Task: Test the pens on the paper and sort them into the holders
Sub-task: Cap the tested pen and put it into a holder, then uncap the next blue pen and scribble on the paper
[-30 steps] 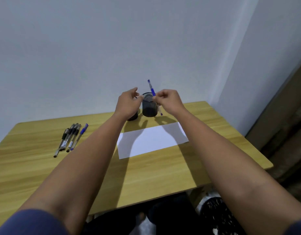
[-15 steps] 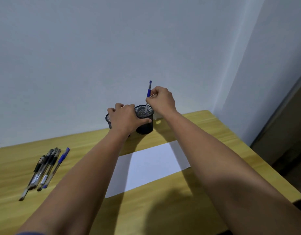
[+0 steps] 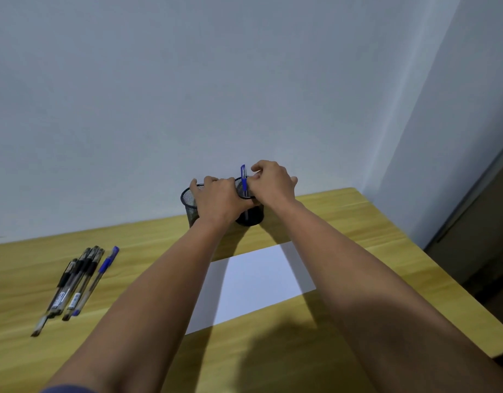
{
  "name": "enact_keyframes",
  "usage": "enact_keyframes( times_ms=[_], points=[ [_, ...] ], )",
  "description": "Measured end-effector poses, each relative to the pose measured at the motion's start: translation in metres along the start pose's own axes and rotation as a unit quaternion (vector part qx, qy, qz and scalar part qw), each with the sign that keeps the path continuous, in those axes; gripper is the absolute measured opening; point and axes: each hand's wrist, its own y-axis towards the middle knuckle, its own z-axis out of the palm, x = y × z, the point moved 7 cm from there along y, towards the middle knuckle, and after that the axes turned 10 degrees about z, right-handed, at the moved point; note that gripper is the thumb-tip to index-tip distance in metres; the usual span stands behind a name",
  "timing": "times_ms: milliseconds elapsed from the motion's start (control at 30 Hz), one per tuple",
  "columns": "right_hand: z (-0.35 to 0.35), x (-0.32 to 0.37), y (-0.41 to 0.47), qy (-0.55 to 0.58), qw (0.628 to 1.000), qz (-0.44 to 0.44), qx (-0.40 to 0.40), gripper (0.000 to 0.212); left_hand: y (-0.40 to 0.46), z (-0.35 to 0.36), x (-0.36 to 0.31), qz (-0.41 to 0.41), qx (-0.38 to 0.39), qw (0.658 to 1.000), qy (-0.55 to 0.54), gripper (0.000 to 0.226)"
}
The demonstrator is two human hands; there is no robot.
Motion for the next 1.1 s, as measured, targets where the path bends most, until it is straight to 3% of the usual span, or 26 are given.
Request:
enact_keyframes(
  times_ms=[133, 267, 367, 500, 733, 933, 1100],
  points=[
    [-0.024, 0.011, -0.011, 0.021, 0.999, -0.027, -0.033, 0.031, -0.008, -0.012, 0.001, 0.013, 0.004, 1.0, 0.016, 0.071],
    [-0.035, 0.028, -0.032, 0.079, 0.995, -0.05, -0.044, 0.024, -0.03, -0.047, 0.014, 0.028, -0.05, 0.998, -0.01, 0.068],
    [-0.023, 0.045, -0.057, 0.116, 0.99, -0.071, -0.034, 0.019, -0.057, -0.074, 0.048, 0.003, -0.076, 0.996, -0.045, 0.061],
    [0.011, 0.068, -0.095, 0.117, 0.988, -0.099, 0.006, 0.014, -0.104, -0.09, 0.115, -0.054, -0.055, 0.996, -0.052, 0.047],
    [0.116, 0.104, -0.146, 0.041, 0.973, -0.163, 0.157, 0.015, -0.176, -0.081, 0.217, -0.13, 0.012, 0.991, -0.03, 0.035],
    [0.196, 0.134, -0.182, -0.098, 0.923, -0.27, 0.256, 0.035, -0.195, -0.062, 0.246, -0.126, 0.037, 0.991, -0.023, 0.017],
    [0.236, 0.146, -0.196, -0.189, 0.884, -0.335, 0.267, 0.043, -0.195, -0.054, 0.251, -0.114, 0.025, 0.993, -0.032, 0.017]
  ],
)
